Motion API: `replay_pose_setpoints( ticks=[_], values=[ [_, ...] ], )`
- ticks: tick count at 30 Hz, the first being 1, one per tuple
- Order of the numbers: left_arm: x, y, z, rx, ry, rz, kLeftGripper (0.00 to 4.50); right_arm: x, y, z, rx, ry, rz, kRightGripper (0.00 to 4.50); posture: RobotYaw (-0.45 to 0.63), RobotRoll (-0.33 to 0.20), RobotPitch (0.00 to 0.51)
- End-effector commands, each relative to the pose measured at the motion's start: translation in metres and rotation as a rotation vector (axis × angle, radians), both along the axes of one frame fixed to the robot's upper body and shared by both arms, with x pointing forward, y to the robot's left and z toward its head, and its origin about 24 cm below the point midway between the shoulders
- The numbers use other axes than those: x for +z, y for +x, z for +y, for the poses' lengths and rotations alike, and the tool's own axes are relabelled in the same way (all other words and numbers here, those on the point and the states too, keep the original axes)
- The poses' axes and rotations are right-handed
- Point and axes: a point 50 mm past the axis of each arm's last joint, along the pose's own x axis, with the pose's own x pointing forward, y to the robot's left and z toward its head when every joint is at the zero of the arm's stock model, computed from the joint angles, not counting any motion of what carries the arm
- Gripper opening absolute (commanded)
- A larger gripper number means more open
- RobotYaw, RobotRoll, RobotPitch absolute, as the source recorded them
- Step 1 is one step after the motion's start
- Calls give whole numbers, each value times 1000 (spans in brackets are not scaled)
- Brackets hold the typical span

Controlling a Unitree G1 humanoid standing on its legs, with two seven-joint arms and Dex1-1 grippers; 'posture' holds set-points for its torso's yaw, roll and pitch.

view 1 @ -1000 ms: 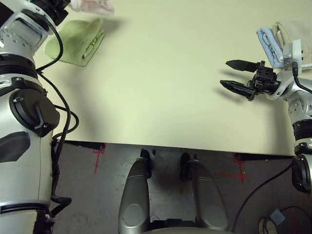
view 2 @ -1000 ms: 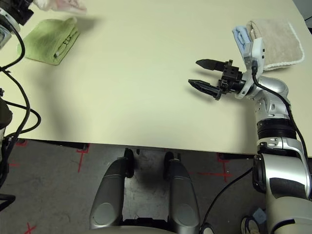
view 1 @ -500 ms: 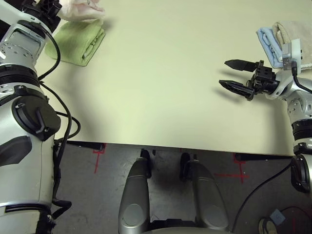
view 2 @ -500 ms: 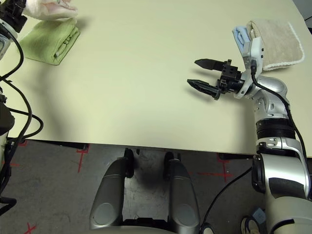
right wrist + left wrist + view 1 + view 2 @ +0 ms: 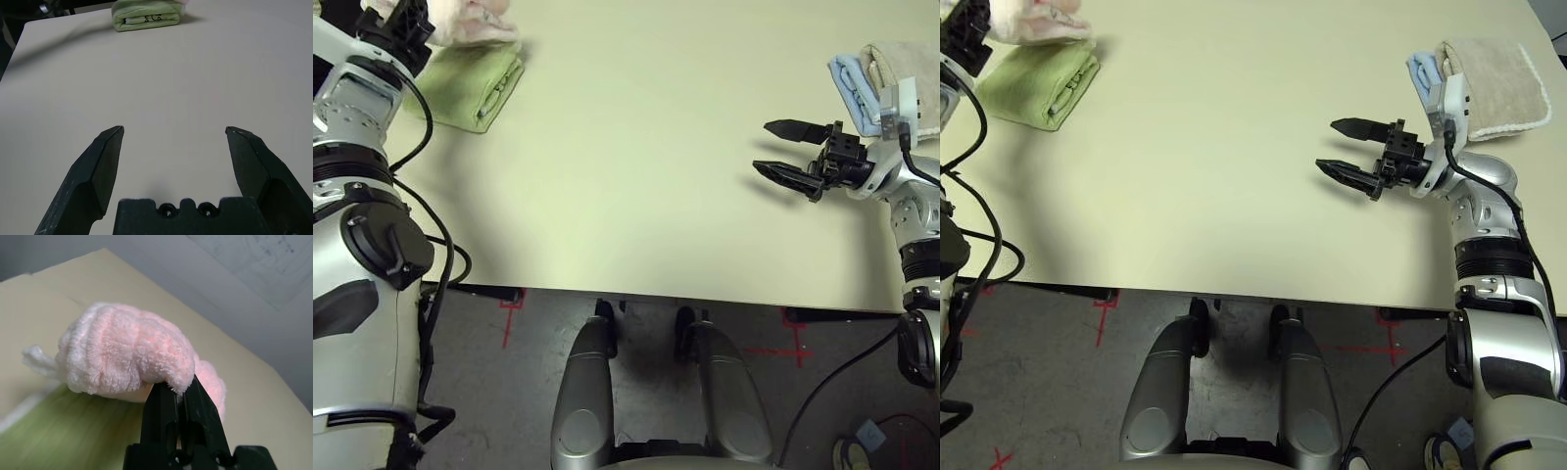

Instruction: Fold the towel and set it aside.

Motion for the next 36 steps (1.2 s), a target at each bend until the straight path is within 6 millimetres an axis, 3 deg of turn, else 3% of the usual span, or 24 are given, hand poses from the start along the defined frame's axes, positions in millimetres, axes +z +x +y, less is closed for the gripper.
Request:
replay_pose_setpoints(
  ticks=[1, 6, 7, 13, 19, 28, 33, 36],
  values=[
    [-1, -6, 7, -1, 9, 8, 15, -2, -4, -5, -6, -23, 8, 4500, 36, 0, 344],
    [3, -12, 8, -43, -6, 82, 15, -2, -2, -4, 0, -28, 8, 4500, 49, 0, 341],
    [3, -14, 7, -56, -9, 114, 261, -2, -2, -4, 0, -29, 9, 4500, 52, 0, 342],
    [-2, -35, 8, -158, -78, 363, 2291, -3, -1, -4, 3, -36, 13, 4500, 63, 0, 340],
    [-11, -44, 18, -63, -178, 478, 4475, -5, 0, -2, 12, -38, 10, 4500, 75, 0, 337],
    [-32, -44, 30, 108, -177, 578, 4475, -4, 1, -1, 17, -37, 6, 4500, 74, 0, 339],
    [-23, -42, 27, 108, -140, 543, 4475, -4, 1, -1, 15, -36, 5, 4500, 69, 0, 343],
    [-8, -42, 22, 89, -76, 484, 4475, -4, 2, -1, 13, -33, 5, 4500, 70, 0, 342]
  ],
)
